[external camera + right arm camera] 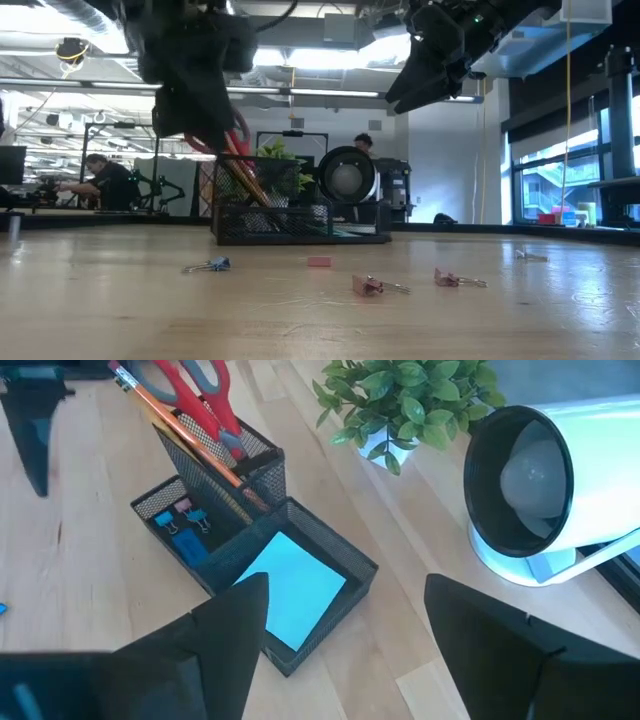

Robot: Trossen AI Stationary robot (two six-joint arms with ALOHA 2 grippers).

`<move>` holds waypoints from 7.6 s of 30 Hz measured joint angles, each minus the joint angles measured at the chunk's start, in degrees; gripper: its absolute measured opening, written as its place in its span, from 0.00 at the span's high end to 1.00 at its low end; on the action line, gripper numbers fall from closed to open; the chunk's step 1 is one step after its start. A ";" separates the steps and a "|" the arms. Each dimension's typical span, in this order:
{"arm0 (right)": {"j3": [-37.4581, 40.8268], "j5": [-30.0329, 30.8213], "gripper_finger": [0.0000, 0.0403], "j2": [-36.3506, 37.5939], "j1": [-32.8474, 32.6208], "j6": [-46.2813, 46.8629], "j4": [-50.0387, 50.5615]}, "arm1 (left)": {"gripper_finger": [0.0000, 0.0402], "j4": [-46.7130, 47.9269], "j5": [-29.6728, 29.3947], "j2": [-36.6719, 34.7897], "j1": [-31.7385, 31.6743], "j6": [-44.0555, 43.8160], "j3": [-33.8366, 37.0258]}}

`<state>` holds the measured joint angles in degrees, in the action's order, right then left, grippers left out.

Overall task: Pick and place office supplies into organizer
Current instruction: Put the blue binder clip into the black desk organizer, then put the pink binder clip into the black desk organizer

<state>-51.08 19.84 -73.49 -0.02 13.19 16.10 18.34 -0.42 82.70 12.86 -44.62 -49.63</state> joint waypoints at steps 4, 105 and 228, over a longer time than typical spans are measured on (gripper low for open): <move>0.00 0.00 0.32 0.00 0.01 0.02 0.00 | 0.66 1.98 1.11 -2.95 0.24 0.65 0.00; 0.02 0.02 0.32 0.00 -0.02 3.06 0.10 | 0.59 41.90 -2.98 43.46 10.69 -10.23 -50.46; 0.02 0.04 0.32 0.00 0.01 1.33 -0.03 | 0.73 53.60 -22.95 38.10 -5.74 21.06 -48.63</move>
<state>-51.07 19.88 -73.49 -0.01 14.52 16.07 71.94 -23.38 120.81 7.12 -23.56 -98.26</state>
